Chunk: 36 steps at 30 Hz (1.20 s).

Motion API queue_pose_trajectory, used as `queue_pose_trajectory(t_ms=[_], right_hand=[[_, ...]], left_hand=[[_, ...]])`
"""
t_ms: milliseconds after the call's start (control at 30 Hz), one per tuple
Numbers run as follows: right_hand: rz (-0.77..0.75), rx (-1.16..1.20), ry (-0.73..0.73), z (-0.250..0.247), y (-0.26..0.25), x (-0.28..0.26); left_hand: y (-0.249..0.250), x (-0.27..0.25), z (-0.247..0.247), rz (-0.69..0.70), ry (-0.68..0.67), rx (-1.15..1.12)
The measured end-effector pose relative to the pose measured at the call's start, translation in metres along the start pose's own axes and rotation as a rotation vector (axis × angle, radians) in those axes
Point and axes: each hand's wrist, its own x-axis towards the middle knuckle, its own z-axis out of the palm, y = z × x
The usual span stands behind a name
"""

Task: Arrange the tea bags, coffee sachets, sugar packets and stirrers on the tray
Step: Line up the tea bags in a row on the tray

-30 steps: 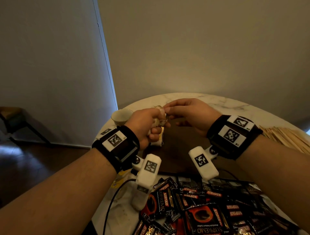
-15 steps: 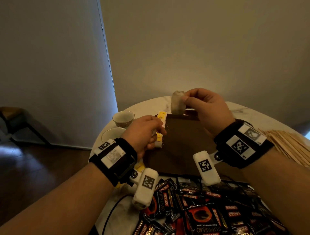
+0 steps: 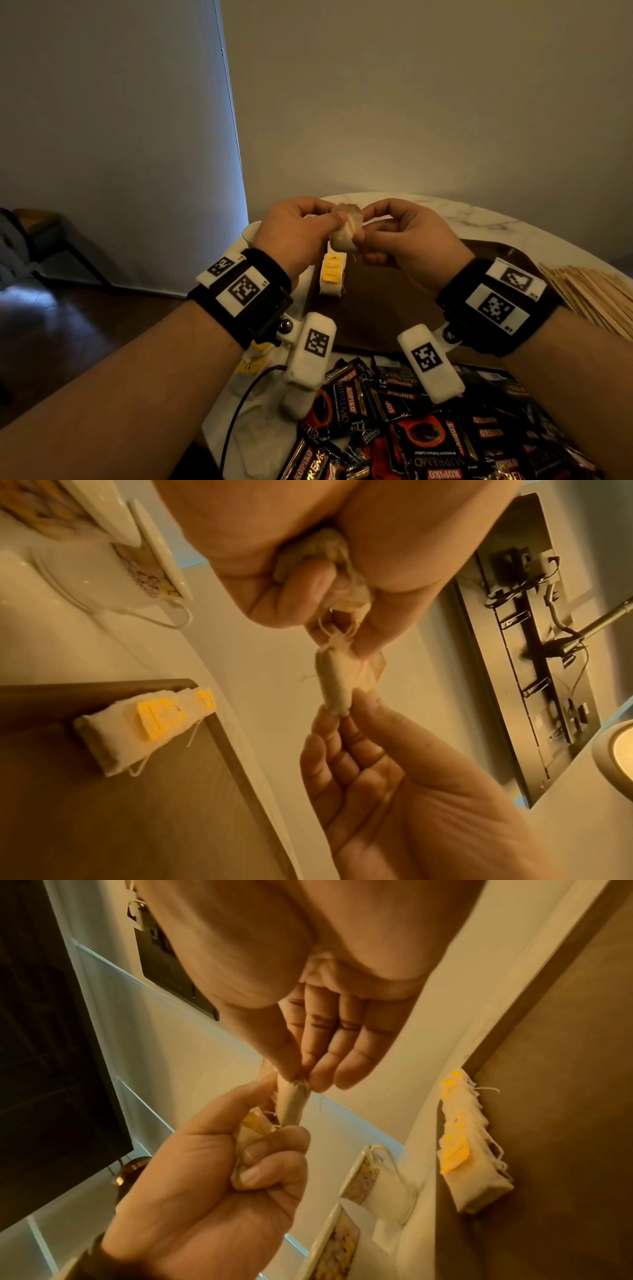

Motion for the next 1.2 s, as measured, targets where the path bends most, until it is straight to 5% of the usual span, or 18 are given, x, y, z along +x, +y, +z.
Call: queue_pose_trajectory(t_ms=[233,367,933,1200], right_hand=[[0.466,-0.167,-0.058,0.007,0.036,0.012],[0.600,-0.217,-0.089,0.014,0.049,0.018],[0.684,-0.120,-0.086,0.015,0.053,0.018],[0.428,-0.019,-0.042,-0.005,0.028,0.008]], left_hand=[[-0.004,0.000,-0.013,-0.103,0.073,-0.108],[-0.003,0.000,-0.019,-0.121,0.063,-0.121],[-0.008,-0.008,-0.013,-0.228,0.016,-0.231],[-0.018,-0.023,0.001,-0.503,-0.162,-0.565]])
